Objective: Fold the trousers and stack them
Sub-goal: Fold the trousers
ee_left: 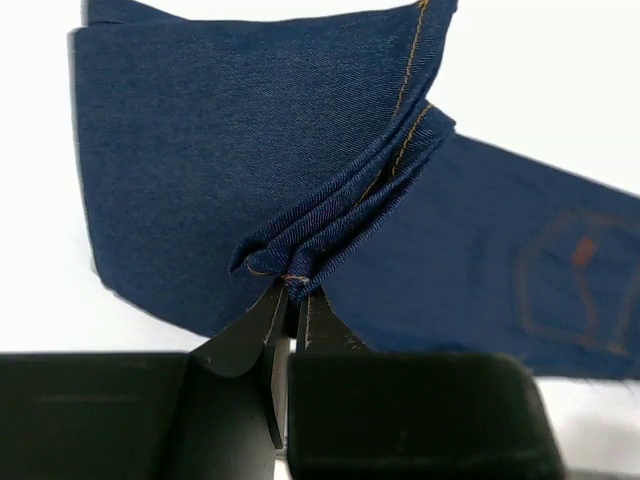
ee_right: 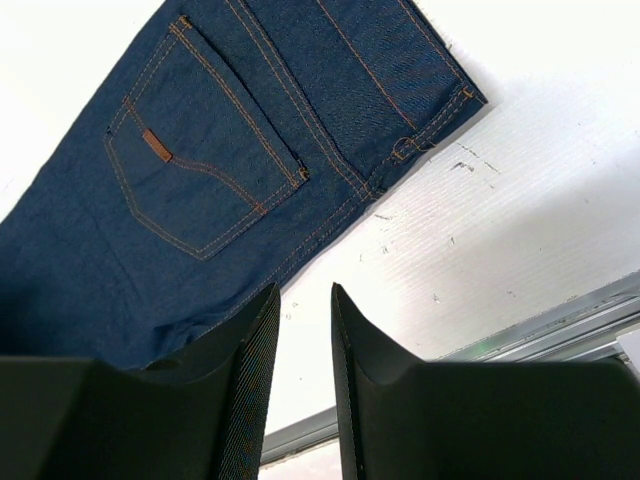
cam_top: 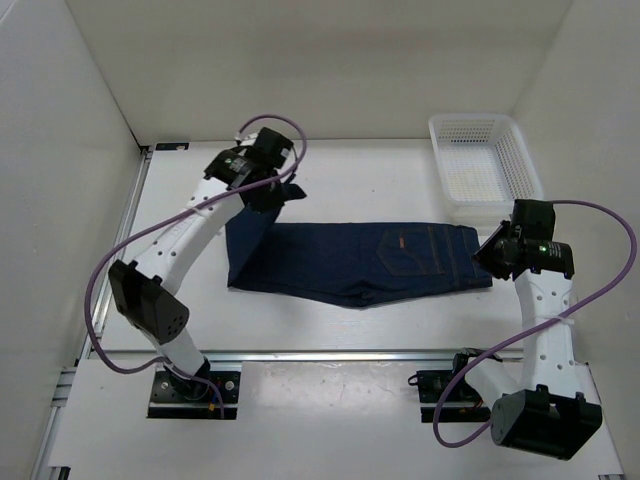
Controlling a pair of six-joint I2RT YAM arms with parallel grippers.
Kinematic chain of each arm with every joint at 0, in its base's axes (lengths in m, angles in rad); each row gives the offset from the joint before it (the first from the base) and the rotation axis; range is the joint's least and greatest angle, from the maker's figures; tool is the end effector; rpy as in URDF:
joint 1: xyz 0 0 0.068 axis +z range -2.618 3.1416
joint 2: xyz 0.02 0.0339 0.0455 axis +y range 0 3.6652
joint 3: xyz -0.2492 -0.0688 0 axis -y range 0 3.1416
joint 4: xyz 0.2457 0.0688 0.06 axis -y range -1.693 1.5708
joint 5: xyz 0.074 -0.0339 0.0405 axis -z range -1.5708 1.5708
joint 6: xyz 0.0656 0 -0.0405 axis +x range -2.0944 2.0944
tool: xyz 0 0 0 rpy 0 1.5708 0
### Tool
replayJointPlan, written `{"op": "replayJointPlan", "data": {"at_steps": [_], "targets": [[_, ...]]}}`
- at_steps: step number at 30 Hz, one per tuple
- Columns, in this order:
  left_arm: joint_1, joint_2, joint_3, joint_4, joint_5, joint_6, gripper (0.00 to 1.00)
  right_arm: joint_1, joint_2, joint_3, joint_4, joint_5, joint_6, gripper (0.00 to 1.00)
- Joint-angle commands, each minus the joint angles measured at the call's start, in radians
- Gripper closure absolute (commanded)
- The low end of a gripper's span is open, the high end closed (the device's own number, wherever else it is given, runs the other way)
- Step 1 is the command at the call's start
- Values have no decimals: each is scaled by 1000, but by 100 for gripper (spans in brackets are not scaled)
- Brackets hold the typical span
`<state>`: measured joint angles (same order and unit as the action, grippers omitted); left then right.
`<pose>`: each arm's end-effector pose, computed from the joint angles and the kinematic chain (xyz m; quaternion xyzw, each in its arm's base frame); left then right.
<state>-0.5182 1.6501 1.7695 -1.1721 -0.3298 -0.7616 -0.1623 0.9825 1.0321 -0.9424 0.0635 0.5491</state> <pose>0.3093 -0.1519 0.3325 -0.1575 0.9414 -0.0236 0.2974 0.2082 -0.0383 0.2843 0.3382 0.8799 0.0345 0.3319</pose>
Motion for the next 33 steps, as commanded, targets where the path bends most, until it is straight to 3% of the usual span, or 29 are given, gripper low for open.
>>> {"op": "replayJointPlan", "data": {"at_steps": [1,5,11,24,27,29,30,31,33], "targets": [[-71,54,65,-4,-48,-111,90,1,-13,0,-6,-10,-12,67],[-155,137,139,-4,-37,-142,90,1,-13,0,-6,-1,-21,67],[-189,227,183,5,-15,-154,90,1,-13,9,-6,10,-31,67],[-200,154,123,25,-60,-231,90,1,-4,9,-6,10,-31,66],[-247,154,93,71,-51,-246,90,1,-4,9,-6,10,-31,66],[-305,163,68,110,14,-214,73,1,-4,9,-6,10,-31,66],[-330,183,68,111,37,-193,51,1,-4,9,-6,10,-31,66],[-363,198,68,111,81,-153,16,1,-4,9,-6,10,-31,66],[-364,224,105,53,97,-118,0,1,-4,9,-6,21,-31,66]]}}
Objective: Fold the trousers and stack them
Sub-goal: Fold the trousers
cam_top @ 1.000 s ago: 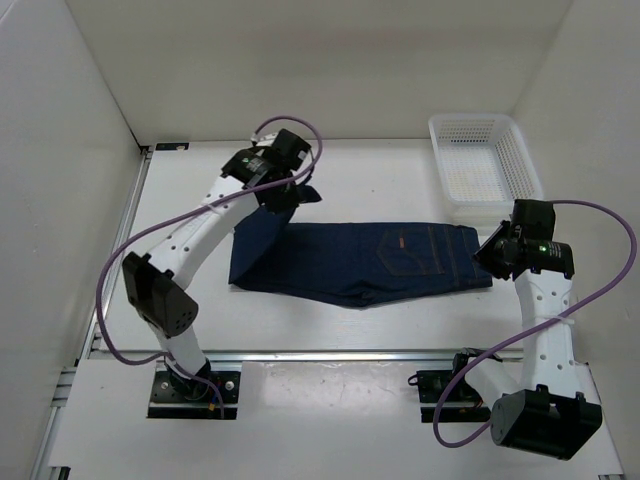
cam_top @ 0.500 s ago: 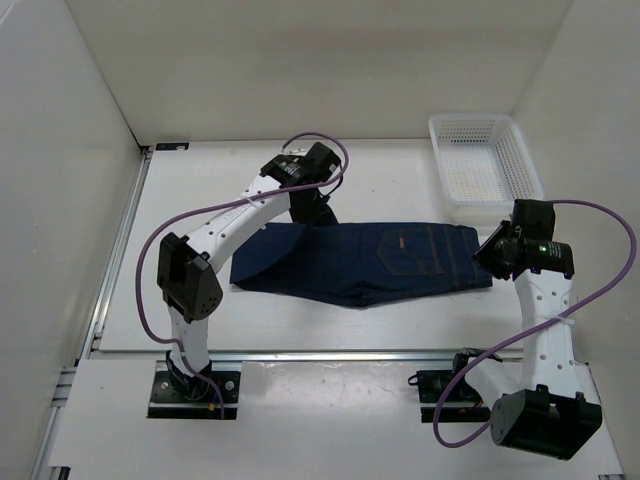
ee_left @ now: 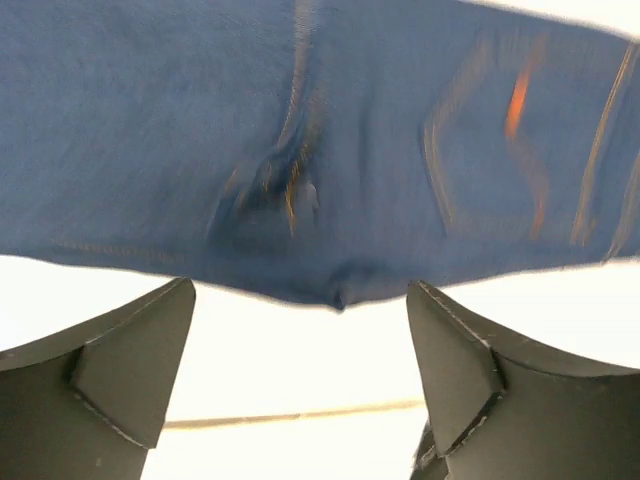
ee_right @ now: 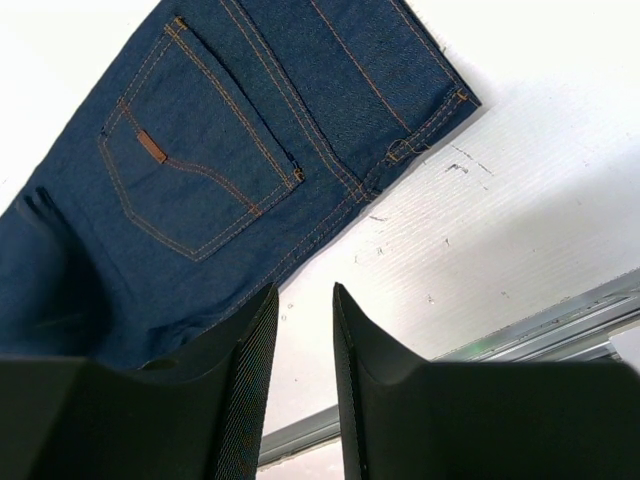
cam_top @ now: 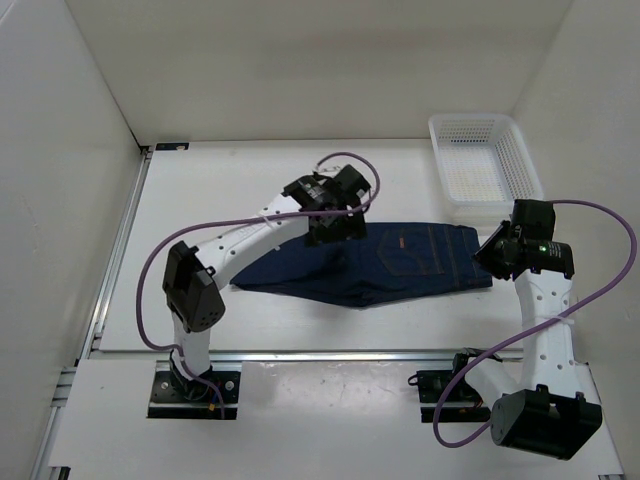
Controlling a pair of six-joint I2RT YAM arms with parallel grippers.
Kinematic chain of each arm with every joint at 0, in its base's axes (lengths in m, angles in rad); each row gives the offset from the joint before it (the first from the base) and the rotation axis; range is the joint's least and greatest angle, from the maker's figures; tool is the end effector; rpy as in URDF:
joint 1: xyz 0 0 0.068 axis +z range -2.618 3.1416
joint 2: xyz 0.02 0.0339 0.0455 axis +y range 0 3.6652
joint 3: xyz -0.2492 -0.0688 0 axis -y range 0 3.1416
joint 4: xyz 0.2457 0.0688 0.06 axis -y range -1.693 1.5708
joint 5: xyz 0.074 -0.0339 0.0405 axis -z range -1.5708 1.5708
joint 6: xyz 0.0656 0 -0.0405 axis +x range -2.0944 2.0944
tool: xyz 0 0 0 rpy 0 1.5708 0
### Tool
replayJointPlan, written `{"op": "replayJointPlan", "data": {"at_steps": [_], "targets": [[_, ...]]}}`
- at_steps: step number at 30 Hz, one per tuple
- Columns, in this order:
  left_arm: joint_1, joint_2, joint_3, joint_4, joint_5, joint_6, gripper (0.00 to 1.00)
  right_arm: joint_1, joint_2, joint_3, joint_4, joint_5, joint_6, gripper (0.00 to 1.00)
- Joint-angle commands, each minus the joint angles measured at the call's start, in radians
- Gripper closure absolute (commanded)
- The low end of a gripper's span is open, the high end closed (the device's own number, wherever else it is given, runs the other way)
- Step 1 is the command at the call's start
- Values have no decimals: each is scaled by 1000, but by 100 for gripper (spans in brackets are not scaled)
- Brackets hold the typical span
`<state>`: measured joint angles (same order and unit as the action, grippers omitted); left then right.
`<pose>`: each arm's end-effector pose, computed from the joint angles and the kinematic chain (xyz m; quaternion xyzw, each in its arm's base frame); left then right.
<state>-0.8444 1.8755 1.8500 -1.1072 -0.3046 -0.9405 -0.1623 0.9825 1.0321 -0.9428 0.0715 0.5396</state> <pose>0.2803 -0.2859 0.2813 -0.0793 0.9621 -0.0743 0.2501 0.2080 -0.0388 0.2843 0.3352 0.8810 0.0292 0.3326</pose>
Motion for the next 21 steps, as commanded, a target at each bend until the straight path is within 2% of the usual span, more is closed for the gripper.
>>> {"op": "replayJointPlan", "data": {"at_steps": [1,4,7,10,13,16,17,19,20,21], "targets": [[-38,10,76,-38,62,92,0,1,-4,9,-5,13,-21,66],[3,-18,156,-82,32,161,1,1,-13,9,-5,13,-21,66],[60,-42,176,-98,67,192,9,1,-13,9,-5,13,-21,66],[99,-74,114,-98,56,204,20,1,-13,9,-5,2,-21,66],[186,-111,10,-108,27,213,30,1,-13,9,-5,-7,-30,66],[353,-144,-167,-59,76,275,30,1,-22,-1,-14,-16,-40,66],[434,-144,-211,-42,102,285,26,1,-22,-1,-14,-16,-40,66],[496,-144,-317,-7,114,298,22,1,-31,-12,-14,-26,-40,66],[514,-130,-346,9,114,298,17,1,-31,-12,-14,-35,-40,66],[545,-121,-388,21,133,307,6,1,-31,-12,-14,-35,-40,66]]}}
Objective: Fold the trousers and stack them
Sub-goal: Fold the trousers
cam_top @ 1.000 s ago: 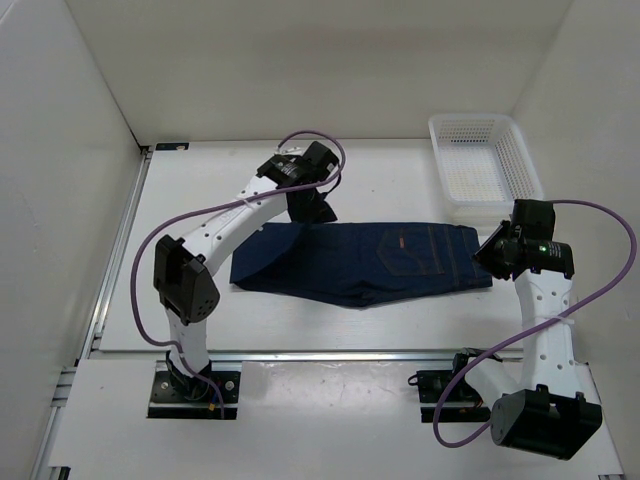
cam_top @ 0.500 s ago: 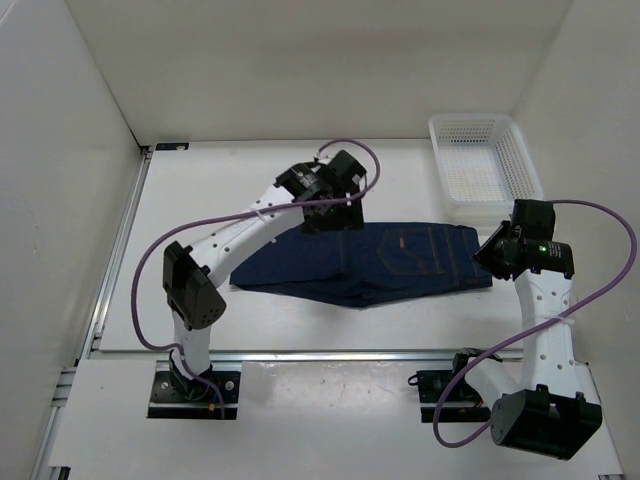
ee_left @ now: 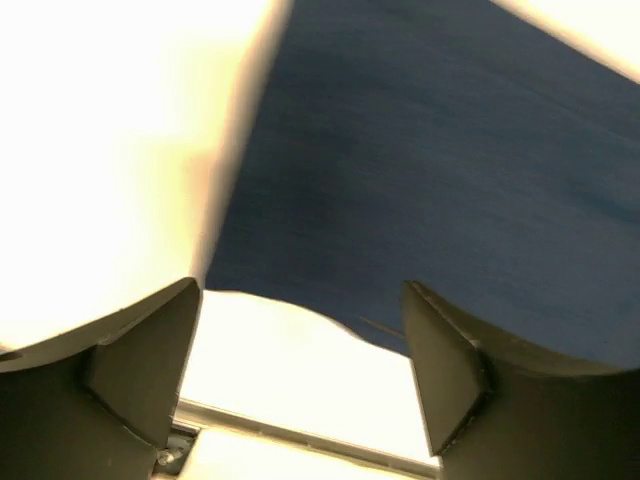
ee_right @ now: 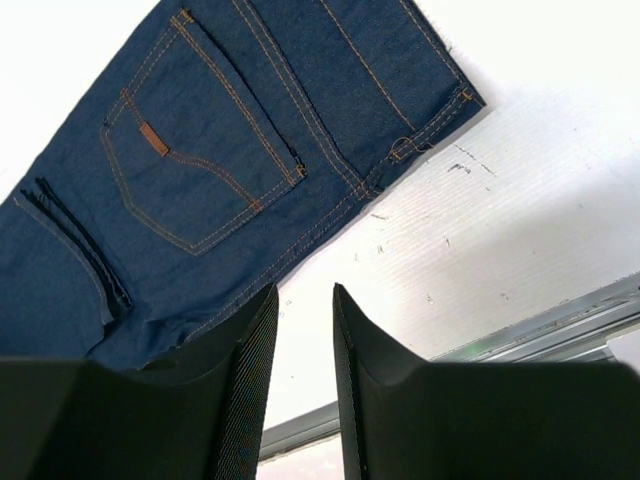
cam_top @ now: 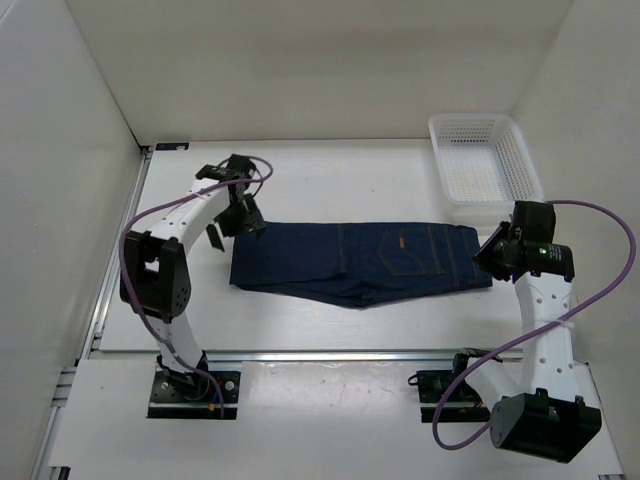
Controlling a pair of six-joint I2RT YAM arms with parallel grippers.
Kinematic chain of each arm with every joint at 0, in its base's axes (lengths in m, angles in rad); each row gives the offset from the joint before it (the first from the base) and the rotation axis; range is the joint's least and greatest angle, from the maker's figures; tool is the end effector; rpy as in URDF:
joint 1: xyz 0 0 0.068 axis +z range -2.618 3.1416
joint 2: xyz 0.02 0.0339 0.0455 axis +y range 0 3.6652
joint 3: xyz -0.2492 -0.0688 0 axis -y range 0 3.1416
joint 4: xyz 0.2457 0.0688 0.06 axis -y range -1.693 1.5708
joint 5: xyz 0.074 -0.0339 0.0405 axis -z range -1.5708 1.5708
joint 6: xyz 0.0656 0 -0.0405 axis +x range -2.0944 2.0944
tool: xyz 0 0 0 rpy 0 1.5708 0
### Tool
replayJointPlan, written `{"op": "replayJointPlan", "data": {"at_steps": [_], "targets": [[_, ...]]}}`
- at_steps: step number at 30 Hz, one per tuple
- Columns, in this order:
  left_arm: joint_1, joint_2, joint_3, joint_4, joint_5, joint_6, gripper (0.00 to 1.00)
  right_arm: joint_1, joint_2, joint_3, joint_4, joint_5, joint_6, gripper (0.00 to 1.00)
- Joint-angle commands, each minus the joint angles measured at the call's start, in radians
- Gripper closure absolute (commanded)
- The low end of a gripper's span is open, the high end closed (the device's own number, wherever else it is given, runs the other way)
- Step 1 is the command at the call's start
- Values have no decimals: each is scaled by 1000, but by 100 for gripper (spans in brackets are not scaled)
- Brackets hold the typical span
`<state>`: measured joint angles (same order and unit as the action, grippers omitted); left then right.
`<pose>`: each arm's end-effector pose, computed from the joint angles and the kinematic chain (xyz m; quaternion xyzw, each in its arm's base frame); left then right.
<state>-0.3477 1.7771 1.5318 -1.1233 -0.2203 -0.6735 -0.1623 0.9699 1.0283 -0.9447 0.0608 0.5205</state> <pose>0.3355 -0.1064 0.2207 -0.1713 0.9740 0.0464 0.1410 0.2057 -0.0377 0.2852 0.3249 0.8838 0.0316 0.3352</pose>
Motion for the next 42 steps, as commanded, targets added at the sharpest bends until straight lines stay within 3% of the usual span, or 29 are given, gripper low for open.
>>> {"op": "replayJointPlan", "data": {"at_steps": [1,7,14,16,17,19,27,32,35,36,40,42], "targets": [[62,-2,-87,57,64,40,1,1,-19,-17,-12,-24,-20,66],[208,74,-243,161,131,86,0,1,-19,-17,-12,-24,-20,66],[168,153,-237,218,229,149,14,1,-19,-17,-12,-24,-20,66],[168,188,-225,218,242,149,26,1,-19,-17,-12,-33,-20,66],[168,188,-210,218,252,149,51,1,-19,-17,-12,-33,-20,66],[168,199,-188,218,253,158,89,1,-19,-17,-12,-33,-20,66],[266,61,35,17,-25,117,89,1,13,-28,-3,-85,-42,66],[329,5,194,-67,-65,152,89,1,46,-60,38,-185,-85,65],[329,-7,301,-122,-74,181,89,1,116,-97,72,-255,-109,42],[313,-7,327,-136,-74,181,89,1,133,-108,84,-281,-109,41],[243,-30,460,-173,-41,213,89,1,197,-160,174,-387,-71,41],[224,-30,499,-185,10,223,89,42,239,-169,237,-400,-34,53]]}}
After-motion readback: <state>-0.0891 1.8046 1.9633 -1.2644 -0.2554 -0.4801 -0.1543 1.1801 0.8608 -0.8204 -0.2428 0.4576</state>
